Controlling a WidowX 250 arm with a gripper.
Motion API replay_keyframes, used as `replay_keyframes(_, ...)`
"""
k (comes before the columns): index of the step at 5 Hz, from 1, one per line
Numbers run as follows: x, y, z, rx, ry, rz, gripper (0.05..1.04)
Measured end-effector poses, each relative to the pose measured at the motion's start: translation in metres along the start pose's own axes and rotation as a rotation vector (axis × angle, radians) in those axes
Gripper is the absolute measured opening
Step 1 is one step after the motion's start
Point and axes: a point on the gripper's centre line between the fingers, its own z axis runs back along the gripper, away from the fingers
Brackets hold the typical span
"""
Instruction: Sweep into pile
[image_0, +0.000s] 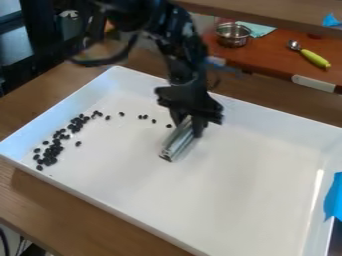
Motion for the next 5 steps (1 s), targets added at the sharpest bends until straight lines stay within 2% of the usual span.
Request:
replay_keyframes(1, -0.002, 0.019, 0.001, 0.005, 0.007, 0.022, 0.379)
replay_keyframes(3, -0.015, 0.054, 0.004, 0.011, 0.086, 0.109, 0.379)
replay_keyframes(4, -0.012, 0.065, 0.002, 0.017, 0.125, 0.203, 0.379)
replay_keyframes(5, -0.012, 0.076, 0.002, 0.035, 0.157, 0.369, 0.379)
